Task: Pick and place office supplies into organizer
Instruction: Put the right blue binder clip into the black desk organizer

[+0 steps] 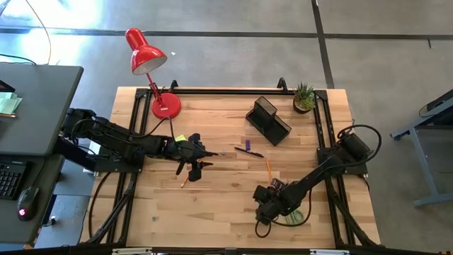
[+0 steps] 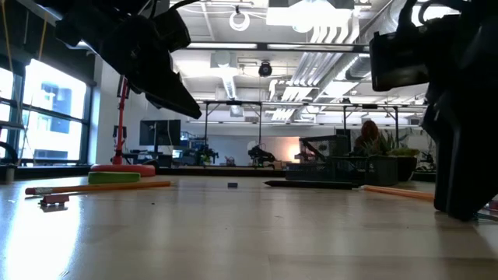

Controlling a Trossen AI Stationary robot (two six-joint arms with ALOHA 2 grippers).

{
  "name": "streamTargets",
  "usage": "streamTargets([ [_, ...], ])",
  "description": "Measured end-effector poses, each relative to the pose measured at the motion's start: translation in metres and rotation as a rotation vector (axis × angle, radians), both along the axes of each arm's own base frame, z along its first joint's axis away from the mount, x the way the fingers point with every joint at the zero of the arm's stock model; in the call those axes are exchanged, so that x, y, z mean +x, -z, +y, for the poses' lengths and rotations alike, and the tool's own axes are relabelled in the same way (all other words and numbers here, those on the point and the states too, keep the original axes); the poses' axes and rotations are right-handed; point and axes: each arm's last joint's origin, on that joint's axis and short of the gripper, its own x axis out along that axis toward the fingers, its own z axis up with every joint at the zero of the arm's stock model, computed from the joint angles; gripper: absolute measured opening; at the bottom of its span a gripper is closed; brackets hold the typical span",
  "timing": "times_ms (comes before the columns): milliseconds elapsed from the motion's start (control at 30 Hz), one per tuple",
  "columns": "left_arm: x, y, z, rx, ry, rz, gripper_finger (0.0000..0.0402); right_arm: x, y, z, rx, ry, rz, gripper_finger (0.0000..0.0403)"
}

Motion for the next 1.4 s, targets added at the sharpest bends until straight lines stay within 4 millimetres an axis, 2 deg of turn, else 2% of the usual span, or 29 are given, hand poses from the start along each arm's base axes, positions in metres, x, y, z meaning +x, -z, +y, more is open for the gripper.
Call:
streamTargets([
  [300, 0.000, 0.000, 0.000, 0.003, -0.003, 0.001, 0.0156, -0.004, 0.001, 0.001, -0.041, -0.030, 0.010, 0.0098],
  [467, 0.000, 0.000, 0.000, 0.003, -0.003, 0.001, 0.0156, -0.005, 0.000, 0.001, -0.044, -0.047, 0.023, 0.0076],
  [633, 0.000, 0.000, 0.000, 0.003, -0.003, 0.002, 0.0156, 0.000, -0.008, 0.001, -0.032, -0.087, 0.068, 0.0071],
  [867, 0.000, 0.000, 0.000, 0.003, -0.003, 0.004, 0.0156, 0.004, -0.031, 0.004, -0.096, -0.172, 0.118, 0.0071],
  [967, 0.000, 0.000, 0.000, 0.003, -0.003, 0.004, 0.0156, 0.006, -0.038, 0.008, -0.111, -0.276, 0.115, 0.0071],
  [1133, 0.000, 0.000, 0.000, 0.003, -0.003, 0.005, 0.0156, -0.004, -0.034, 0.017, -0.103, -0.490, 0.157, 0.0071],
  [1400, 0.000, 0.001, 0.000, 0.003, -0.003, 0.007, 0.0156, -0.005, -0.032, 0.018, -0.203, -0.609, 0.129, 0.0071],
])
